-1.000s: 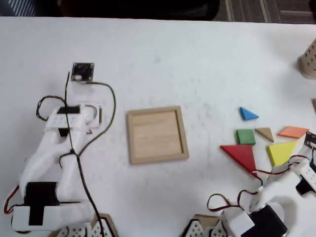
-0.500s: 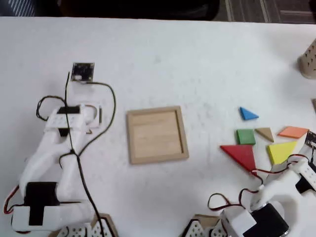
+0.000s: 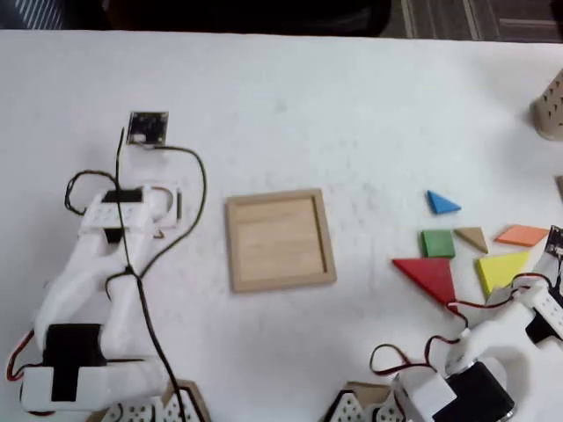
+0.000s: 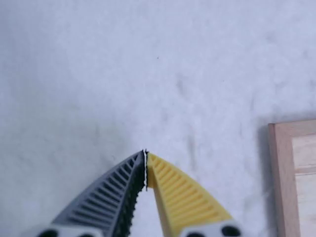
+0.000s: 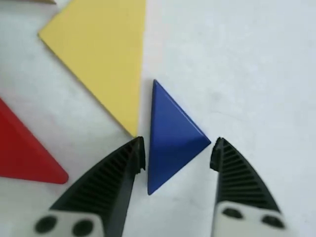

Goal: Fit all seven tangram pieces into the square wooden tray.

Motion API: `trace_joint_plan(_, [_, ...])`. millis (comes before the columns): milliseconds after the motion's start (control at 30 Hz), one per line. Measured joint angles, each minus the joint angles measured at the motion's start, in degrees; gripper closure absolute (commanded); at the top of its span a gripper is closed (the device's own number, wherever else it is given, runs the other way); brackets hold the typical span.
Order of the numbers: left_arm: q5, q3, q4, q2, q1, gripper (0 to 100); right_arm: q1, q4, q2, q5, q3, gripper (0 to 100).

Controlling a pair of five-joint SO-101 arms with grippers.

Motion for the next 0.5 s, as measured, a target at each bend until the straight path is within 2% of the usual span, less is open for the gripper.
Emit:
trace_joint_plan(200, [0.0, 0.0, 0.0, 0.0, 0.0, 95, 0.5, -5.7, 6.5, 2.3, -0.1, 77.6])
trace_joint_plan(367, [0.0, 0.0, 0.0, 0.0, 0.0, 95, 1.0, -6.3, 14.9, 2.4, -4.5, 78.3])
trace_joint_plan(500, [0.0, 0.0, 0.0, 0.0, 0.0, 95, 1.1, -2.4, 20.7, 5.3, -10.2, 93.7])
